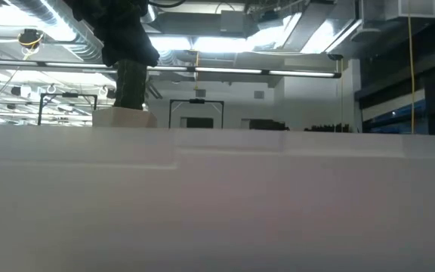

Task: Pack school essentials
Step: Put the black stapler into the pencil case

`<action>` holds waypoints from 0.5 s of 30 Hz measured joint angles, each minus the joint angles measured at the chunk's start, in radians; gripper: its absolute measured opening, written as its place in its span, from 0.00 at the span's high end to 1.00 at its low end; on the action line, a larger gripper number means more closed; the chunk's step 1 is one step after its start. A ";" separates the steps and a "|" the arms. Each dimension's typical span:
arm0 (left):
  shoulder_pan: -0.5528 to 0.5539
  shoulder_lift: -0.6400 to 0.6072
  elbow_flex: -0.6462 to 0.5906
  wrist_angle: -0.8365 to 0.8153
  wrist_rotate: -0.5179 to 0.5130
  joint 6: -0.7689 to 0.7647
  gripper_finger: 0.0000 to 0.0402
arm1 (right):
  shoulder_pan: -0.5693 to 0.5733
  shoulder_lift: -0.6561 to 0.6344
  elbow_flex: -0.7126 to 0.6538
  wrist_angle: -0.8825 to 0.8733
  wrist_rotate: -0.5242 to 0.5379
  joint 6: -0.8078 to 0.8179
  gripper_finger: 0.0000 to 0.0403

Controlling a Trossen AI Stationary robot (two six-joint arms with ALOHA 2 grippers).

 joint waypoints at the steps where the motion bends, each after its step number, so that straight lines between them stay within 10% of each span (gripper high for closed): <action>1: 0.000 0.000 0.000 0.000 0.000 0.000 0.79 | 0.000 0.000 0.000 0.002 0.008 0.000 0.35; 15: 0.000 0.000 0.000 0.000 0.000 0.000 0.79 | 0.000 0.098 -0.062 0.075 -0.069 -0.081 0.35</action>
